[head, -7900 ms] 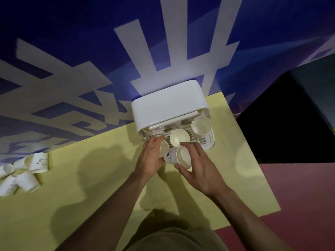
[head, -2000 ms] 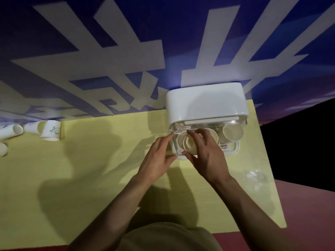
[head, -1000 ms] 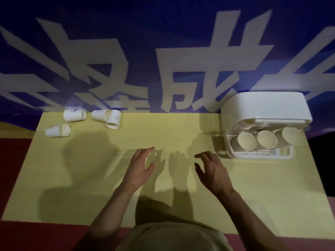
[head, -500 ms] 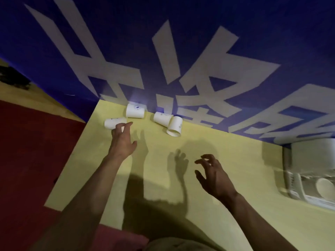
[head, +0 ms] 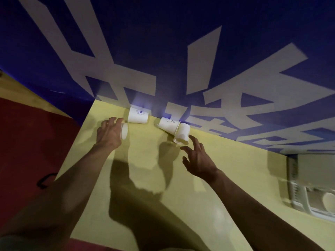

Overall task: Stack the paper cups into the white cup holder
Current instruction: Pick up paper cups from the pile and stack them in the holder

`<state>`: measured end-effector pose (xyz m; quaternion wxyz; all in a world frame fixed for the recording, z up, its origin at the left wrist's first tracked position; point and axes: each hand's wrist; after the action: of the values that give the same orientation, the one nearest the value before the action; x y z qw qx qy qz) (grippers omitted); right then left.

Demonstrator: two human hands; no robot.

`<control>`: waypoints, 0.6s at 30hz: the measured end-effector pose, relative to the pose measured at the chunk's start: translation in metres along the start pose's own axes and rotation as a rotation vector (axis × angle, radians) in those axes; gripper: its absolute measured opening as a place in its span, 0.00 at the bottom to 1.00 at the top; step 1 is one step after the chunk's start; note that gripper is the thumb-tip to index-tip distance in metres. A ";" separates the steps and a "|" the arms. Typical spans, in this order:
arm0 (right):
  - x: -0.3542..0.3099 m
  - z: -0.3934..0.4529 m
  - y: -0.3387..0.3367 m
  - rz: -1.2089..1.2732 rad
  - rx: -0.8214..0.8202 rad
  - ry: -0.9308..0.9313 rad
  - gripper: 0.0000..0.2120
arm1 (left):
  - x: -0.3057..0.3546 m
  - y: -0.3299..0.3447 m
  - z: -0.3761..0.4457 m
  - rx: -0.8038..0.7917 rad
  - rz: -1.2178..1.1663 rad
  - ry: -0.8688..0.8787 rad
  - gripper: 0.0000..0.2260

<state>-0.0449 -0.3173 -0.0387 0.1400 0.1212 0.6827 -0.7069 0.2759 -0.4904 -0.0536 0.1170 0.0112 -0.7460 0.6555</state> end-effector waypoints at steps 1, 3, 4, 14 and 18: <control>-0.001 0.004 0.004 -0.005 -0.021 -0.013 0.20 | -0.002 0.003 0.002 0.010 -0.003 -0.005 0.36; 0.000 0.011 0.010 -0.016 -0.064 -0.030 0.21 | -0.004 0.011 0.005 0.002 0.013 0.003 0.37; 0.000 0.014 0.012 -0.024 -0.080 -0.036 0.21 | -0.005 0.014 0.005 -0.007 0.023 0.009 0.38; 0.006 0.029 0.022 -0.054 -0.120 0.013 0.31 | -0.005 0.022 -0.020 -0.001 -0.071 -0.047 0.32; 0.009 0.031 0.026 -0.071 -0.154 0.041 0.32 | 0.001 0.012 -0.049 -0.013 -0.186 -0.076 0.36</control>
<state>-0.0436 -0.3489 -0.0647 0.1099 0.1003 0.7414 -0.6543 0.2803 -0.4400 -0.0598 0.1492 0.1044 -0.7498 0.6361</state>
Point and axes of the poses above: each hand's wrist, its own z-axis towards the middle knuckle, its own y-axis out of the palm, x = y × z, and after that the axes turned 15 degrees about x, right-handed
